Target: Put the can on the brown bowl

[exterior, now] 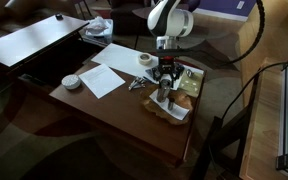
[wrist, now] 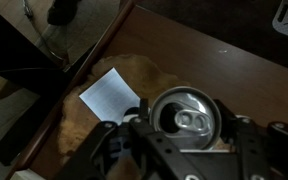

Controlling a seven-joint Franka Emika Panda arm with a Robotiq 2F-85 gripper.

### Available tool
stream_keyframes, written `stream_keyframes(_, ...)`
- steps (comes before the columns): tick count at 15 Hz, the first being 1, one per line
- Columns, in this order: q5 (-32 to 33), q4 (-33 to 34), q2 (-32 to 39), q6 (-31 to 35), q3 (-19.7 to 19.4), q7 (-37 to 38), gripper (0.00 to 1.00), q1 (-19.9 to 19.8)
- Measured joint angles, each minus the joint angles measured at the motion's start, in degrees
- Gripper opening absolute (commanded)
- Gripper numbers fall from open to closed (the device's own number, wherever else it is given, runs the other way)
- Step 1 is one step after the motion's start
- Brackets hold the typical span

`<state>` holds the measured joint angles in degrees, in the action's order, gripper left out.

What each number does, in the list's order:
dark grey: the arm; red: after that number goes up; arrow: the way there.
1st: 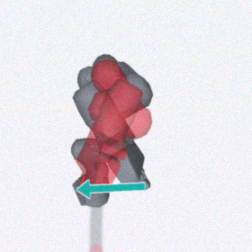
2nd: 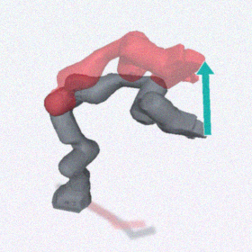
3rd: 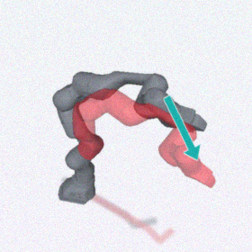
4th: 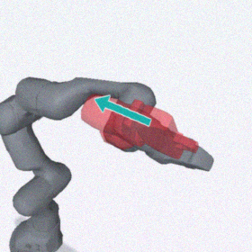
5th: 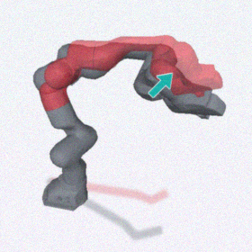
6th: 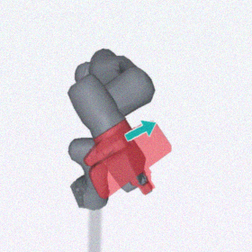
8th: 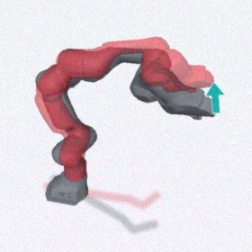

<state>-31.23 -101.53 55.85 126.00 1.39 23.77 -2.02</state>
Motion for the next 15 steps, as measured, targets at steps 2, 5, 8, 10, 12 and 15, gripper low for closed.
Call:
stream_keyframes(2,0.1,3.0,2.8,-0.9,-0.3,0.8,0.37,0.0)
stream_keyframes(5,0.1,6.8,6.0,-2.8,-0.9,1.2,0.37,-0.4)
stream_keyframes(8,0.1,9.5,7.8,-5.3,-1.6,1.4,0.37,-0.8)
stream_keyframes(10,0.3,10.6,8.6,-7.0,-1.9,1.4,0.37,-1.0)
stream_keyframes(12,0.5,11.1,9.0,-8.2,-2.0,1.4,0.37,-1.1)
stream_keyframes(15,0.8,11.2,9.4,-9.2,-2.0,1.4,0.37,-1.2)
